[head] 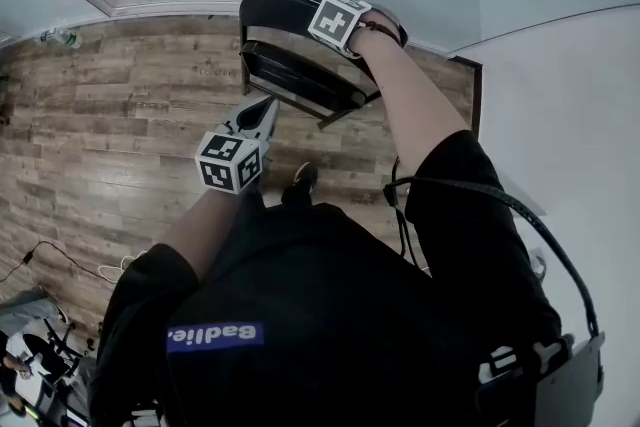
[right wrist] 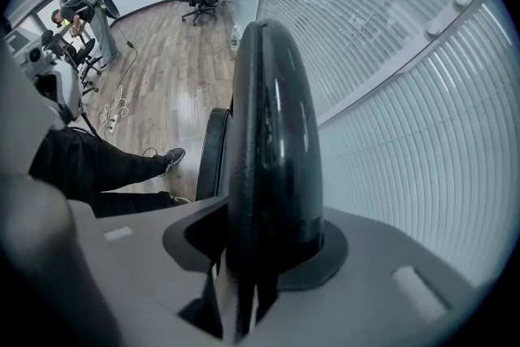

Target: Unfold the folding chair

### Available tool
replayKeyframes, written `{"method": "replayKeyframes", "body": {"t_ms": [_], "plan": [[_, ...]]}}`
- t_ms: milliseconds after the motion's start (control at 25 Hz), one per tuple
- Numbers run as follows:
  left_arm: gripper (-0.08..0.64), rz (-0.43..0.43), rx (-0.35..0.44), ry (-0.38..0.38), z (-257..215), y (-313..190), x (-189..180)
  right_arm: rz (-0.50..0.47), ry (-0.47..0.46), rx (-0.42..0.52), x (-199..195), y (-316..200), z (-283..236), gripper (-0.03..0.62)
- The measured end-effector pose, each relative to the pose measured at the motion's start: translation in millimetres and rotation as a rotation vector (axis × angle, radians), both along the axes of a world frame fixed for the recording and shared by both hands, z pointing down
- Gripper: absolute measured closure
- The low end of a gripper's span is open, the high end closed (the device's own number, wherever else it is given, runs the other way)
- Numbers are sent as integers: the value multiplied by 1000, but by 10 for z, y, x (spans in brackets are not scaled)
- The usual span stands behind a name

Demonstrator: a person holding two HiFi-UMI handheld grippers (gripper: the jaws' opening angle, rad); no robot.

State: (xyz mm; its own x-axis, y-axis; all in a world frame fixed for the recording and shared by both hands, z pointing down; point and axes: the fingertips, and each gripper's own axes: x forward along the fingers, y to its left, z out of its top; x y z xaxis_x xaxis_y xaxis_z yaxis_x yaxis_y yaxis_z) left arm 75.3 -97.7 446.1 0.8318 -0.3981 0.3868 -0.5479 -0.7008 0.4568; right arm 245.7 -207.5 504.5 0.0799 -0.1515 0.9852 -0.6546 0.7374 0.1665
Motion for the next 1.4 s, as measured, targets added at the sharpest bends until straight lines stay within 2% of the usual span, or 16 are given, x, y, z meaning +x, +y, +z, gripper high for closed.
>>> {"method": "replayKeyframes", "body": {"t_ms": [240,640,760,920,1080,1240,1400], "plan": [[555,-27,-116,18,421,-107,197,-4,2,2,-14,10,1,443],[544,-156,-369,106,1154,-351,383,-20,4,7,-84,37,-22,443],[453,-176,-457,134,1413,-328,471,-25,5,11,-130,77,-19,445],[397,-230,-522,144,1695,-369,549,-33,3,17,-156,145,8,445],[310,-281,-607,185,1904,-478,607,-39,9,26,-200,177,-12,443],[268,-353,-651,214,2069,-600,633,-48,11,35,-261,233,-21,443],[256,-414,-672,229,2181,-721,719,-54,11,42,-282,281,-15,443]]}}
